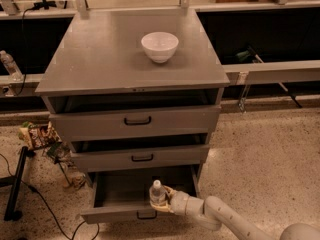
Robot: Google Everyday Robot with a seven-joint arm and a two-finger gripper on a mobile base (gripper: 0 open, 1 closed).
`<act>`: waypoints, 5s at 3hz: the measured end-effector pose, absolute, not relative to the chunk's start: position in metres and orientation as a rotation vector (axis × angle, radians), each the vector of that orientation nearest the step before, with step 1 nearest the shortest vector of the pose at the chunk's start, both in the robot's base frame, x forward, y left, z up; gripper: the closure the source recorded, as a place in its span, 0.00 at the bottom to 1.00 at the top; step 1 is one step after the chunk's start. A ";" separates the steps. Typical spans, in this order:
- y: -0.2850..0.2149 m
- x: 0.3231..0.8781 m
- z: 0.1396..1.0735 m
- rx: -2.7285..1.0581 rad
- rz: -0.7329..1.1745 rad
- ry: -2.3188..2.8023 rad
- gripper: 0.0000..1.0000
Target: Place blue plastic bottle into bottom drawer
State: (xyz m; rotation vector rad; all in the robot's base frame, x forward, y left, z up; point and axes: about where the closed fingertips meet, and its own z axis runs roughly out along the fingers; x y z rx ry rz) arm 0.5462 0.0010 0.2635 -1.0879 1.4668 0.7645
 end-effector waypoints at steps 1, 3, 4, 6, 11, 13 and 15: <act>0.001 0.546 0.264 -1.088 0.765 1.467 1.00; 0.001 0.546 0.264 -1.088 0.764 1.467 1.00; 0.001 0.546 0.264 -1.088 0.764 1.467 1.00; 0.001 0.546 0.264 -1.088 0.764 1.466 1.00; 0.001 0.546 0.265 -1.088 0.764 1.465 1.00; 0.007 0.554 0.272 -1.098 0.757 1.444 1.00; 0.006 0.600 0.363 -1.184 0.636 1.253 1.00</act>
Offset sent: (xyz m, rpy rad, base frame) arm 0.1056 -0.0544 0.0979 -0.0264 -0.0869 -0.1167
